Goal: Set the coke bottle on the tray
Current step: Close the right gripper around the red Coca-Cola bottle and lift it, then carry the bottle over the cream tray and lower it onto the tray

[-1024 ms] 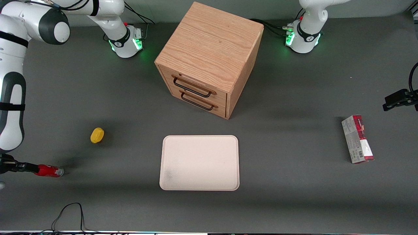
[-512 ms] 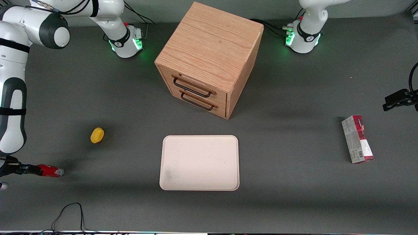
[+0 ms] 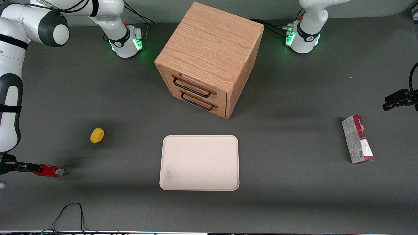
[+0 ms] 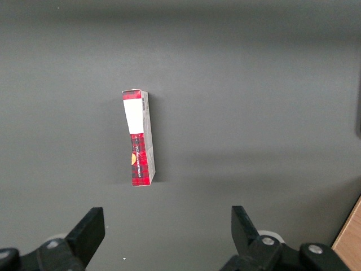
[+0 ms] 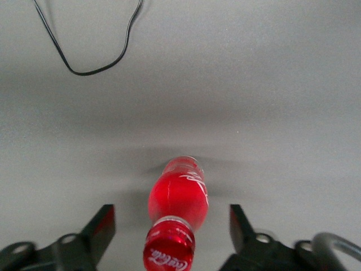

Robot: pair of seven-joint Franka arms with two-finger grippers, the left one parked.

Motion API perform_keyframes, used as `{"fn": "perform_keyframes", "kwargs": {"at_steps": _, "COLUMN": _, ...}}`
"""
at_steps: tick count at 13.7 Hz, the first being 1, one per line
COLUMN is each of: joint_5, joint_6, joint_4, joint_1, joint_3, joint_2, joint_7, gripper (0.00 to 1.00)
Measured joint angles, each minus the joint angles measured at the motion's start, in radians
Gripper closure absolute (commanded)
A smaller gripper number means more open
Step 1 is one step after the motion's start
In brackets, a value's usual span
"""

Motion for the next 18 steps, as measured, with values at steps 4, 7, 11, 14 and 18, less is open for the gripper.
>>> {"fn": "perform_keyframes", "kwargs": {"at_steps": 4, "joint_5": 0.0, "joint_6": -0.007, "joint_4": 0.0, "joint_1": 0.001, "joint_3": 0.0, "joint_2": -0.001, "joint_7": 0.002, "gripper": 1.0}}
{"fn": "perform_keyframes", "kwargs": {"at_steps": 7, "joint_5": 0.0, "joint_6": -0.008, "joint_4": 0.001, "joint_1": 0.01, "joint_3": 0.001, "joint_2": -0.004, "joint_7": 0.012, "gripper": 1.0}}
{"fn": "perform_keyframes", "kwargs": {"at_steps": 11, "joint_5": -0.128, "joint_6": -0.115, "joint_4": 0.016, "joint_1": 0.111, "joint_3": 0.004, "joint_2": -0.08, "joint_7": 0.196, "gripper": 1.0}}
{"fn": "perform_keyframes", "kwargs": {"at_steps": 14, "joint_5": -0.155, "joint_6": -0.248, "joint_4": 0.03, "joint_1": 0.238, "joint_3": 0.007, "joint_2": -0.212, "joint_7": 0.316, "gripper": 1.0}}
{"fn": "perform_keyframes", "kwargs": {"at_steps": 18, "joint_5": -0.243, "joint_6": -0.328, "joint_4": 0.02, "joint_1": 0.395, "joint_3": 0.163, "joint_2": -0.314, "joint_7": 0.662, "gripper": 1.0}}
